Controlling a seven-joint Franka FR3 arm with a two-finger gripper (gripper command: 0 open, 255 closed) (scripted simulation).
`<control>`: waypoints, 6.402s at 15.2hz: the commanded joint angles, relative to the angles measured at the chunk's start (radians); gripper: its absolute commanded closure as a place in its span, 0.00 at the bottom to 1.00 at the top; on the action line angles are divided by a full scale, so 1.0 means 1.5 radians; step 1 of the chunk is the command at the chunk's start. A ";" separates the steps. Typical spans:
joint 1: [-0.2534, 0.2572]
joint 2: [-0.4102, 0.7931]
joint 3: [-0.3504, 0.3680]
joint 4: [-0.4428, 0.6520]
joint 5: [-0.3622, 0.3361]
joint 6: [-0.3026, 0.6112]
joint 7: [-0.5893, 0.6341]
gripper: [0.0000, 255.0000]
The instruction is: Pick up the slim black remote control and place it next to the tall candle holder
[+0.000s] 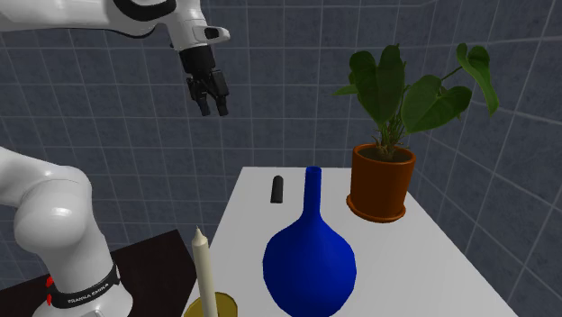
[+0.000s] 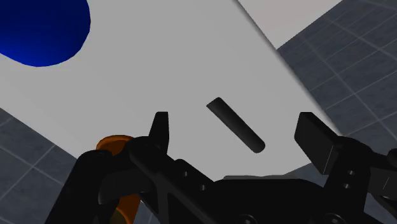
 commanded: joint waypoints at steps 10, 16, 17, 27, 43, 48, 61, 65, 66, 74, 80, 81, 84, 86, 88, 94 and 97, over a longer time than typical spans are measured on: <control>0.034 0.170 -0.031 -0.015 -0.006 0.168 -0.112 0.00; 0.054 0.303 -0.040 0.011 -0.002 0.263 -0.187 0.00; 0.057 0.326 -0.041 0.018 -0.001 0.276 -0.200 0.00; 0.082 0.559 -0.030 0.120 0.011 0.383 -0.319 0.00; 0.087 0.687 -0.022 0.157 0.005 0.464 -0.355 0.00; 0.087 0.687 -0.022 0.157 0.005 0.464 -0.355 1.00; 0.086 0.661 -0.020 0.170 0.009 0.425 -0.359 1.00; 0.086 0.643 -0.020 0.183 0.012 0.393 -0.363 1.00; 0.086 0.639 -0.019 0.187 0.012 0.386 -0.363 1.00; 0.086 0.608 -0.018 0.221 0.017 0.321 -0.369 1.00; 0.086 0.590 -0.018 0.253 0.020 0.271 -0.373 1.00; 0.086 0.588 -0.018 0.259 0.020 0.263 -0.373 1.00; 0.086 0.581 -0.017 0.278 0.021 0.237 -0.375 1.00; 0.086 0.577 -0.017 0.291 0.022 0.220 -0.376 1.00; 0.086 0.574 -0.017 0.305 0.023 0.203 -0.377 1.00; 0.086 0.568 -0.017 0.351 0.024 0.151 -0.380 1.00; 0.087 0.566 -0.017 0.376 0.025 0.125 -0.382 1.00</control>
